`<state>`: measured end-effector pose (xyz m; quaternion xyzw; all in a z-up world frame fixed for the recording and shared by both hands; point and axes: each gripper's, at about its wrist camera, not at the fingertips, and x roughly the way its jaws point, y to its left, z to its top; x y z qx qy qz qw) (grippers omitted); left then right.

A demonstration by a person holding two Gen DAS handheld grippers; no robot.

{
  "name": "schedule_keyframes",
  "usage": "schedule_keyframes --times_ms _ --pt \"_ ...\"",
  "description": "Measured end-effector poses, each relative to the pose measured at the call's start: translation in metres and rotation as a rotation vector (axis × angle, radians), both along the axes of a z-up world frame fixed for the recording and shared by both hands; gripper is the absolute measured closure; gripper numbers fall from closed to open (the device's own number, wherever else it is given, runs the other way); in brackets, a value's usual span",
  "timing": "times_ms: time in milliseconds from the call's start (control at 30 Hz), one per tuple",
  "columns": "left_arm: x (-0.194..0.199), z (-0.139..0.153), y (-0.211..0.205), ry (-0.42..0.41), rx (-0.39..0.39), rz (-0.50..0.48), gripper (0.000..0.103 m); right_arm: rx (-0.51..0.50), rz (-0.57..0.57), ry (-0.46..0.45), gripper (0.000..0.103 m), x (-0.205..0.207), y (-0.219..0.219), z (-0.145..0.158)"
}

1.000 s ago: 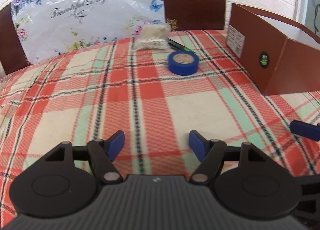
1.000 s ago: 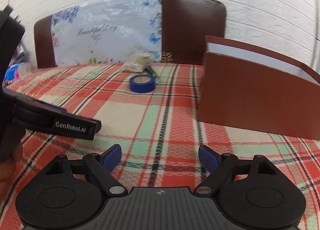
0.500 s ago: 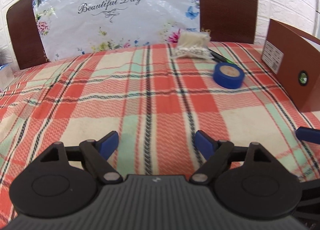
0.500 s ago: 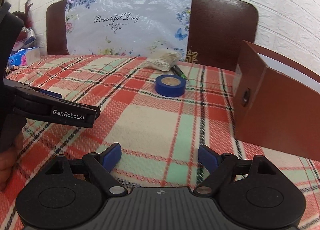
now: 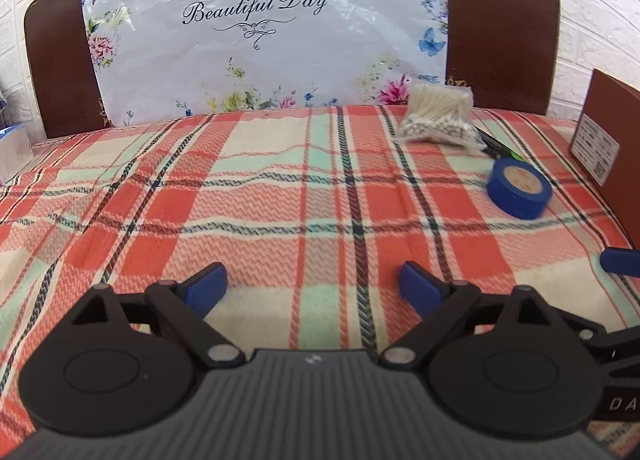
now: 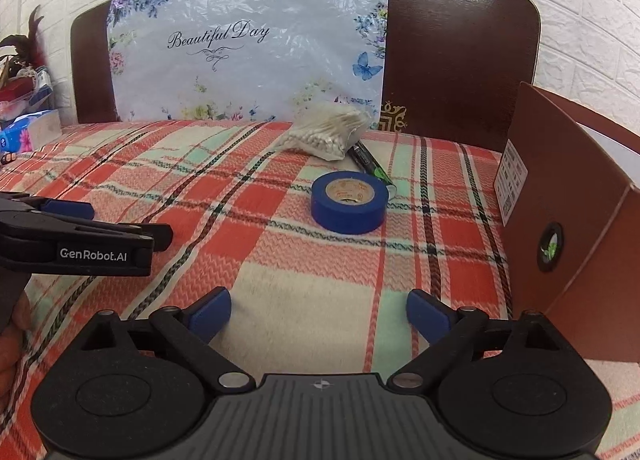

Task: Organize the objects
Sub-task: 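Move the right gripper back to the blue tape roll, then grasp the blue tape roll with the right gripper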

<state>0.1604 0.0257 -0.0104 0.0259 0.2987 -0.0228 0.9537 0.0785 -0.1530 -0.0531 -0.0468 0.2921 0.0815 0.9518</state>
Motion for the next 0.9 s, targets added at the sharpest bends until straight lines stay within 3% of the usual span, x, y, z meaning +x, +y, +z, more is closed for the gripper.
schedule_keyframes --times_ms 633,700,800,833,900 --pt "0.004 -0.002 0.003 -0.001 -0.003 0.006 0.005 0.010 -0.012 -0.003 0.009 0.075 -0.001 0.000" --pt "0.005 -0.002 0.002 -0.001 -0.006 0.008 0.004 0.017 -0.004 -0.007 0.015 0.084 -0.001 0.000" --pt "0.006 -0.003 0.001 0.002 -0.004 0.012 0.003 0.035 0.018 -0.013 0.035 0.090 -0.002 0.001" --pt "0.006 -0.003 0.001 0.002 -0.004 0.013 0.003 0.043 0.027 -0.018 0.048 0.088 -0.003 0.002" --pt "0.006 -0.003 0.001 0.003 -0.003 0.014 0.003 0.041 0.043 -0.024 0.047 0.081 -0.003 0.002"
